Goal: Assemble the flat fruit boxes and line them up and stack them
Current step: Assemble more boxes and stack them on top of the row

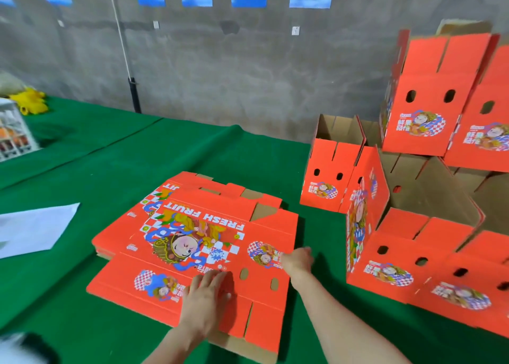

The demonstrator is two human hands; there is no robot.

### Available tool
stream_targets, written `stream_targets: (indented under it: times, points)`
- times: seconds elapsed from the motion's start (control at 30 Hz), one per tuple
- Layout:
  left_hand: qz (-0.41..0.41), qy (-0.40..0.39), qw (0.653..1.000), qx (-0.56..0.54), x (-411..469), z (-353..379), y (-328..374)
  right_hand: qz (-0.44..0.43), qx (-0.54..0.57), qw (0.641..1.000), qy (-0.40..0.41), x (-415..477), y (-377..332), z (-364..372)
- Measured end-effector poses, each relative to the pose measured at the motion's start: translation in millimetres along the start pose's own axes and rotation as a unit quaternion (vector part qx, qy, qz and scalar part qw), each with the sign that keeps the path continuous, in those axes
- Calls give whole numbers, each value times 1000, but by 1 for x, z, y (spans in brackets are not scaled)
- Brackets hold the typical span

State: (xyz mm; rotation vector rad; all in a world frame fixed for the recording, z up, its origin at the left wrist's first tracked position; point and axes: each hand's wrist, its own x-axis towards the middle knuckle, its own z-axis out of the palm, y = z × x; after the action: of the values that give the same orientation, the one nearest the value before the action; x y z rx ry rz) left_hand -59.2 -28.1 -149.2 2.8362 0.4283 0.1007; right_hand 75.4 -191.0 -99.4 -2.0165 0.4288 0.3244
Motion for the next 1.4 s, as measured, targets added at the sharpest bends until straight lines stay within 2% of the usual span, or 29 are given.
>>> stream_targets:
  times: [0.1,0.17,0.3,0.4,0.57,0.63,0.73,0.8,0.9,1.0,1.1,1.13,1.2,1.27,1.3,1.33,1.37,1.4]
  points:
    - [-4,6,1000,-21,-4,-12,0,61,154,986,-25,-5,5,-2]
    - [8,35,999,-41,-8,-19,-1,44,199,979,-21,-12,2,-5]
    - [19,120,981,-150,-12,-39,3,-32,303,951,-48,-36,-22,-23]
    - [32,141,971,-192,-8,-61,14,-139,313,938,-62,-58,-38,-42]
    - [70,192,949,-240,7,-114,34,-280,262,923,-4,-90,-41,-98]
    - [39,243,934,-258,17,-140,32,-307,245,919,19,-98,-34,-125]
    - [-58,289,915,-276,38,-174,21,-302,263,915,36,-110,-16,-167]
    - [-98,280,899,-321,52,-185,15,-294,275,914,56,-119,-3,-193]
    - [-105,186,849,-484,67,-188,22,-287,288,910,78,-131,19,-225]
    - [-41,72,771,-631,65,-181,41,-274,282,912,116,-140,44,-251]
    - [40,-9,715,-698,51,-175,62,-268,250,912,183,-151,61,-272]
    - [62,-16,706,-705,44,-173,70,-276,236,907,212,-157,63,-278]
    - [90,-11,696,-712,26,-169,86,-317,142,874,340,-170,63,-290]
    - [116,5,694,-711,6,-164,103,-407,10,790,459,-187,58,-297]
    - [130,11,695,-707,-4,-162,110,-454,-29,756,470,-197,54,-297]
    - [140,15,696,-704,-13,-161,117,-482,-54,748,453,-205,50,-296]
    - [146,18,694,-704,-21,-161,123,-487,-70,760,424,-211,45,-295]
    - [148,19,691,-707,-29,-161,129,-469,-78,788,391,-214,41,-296]
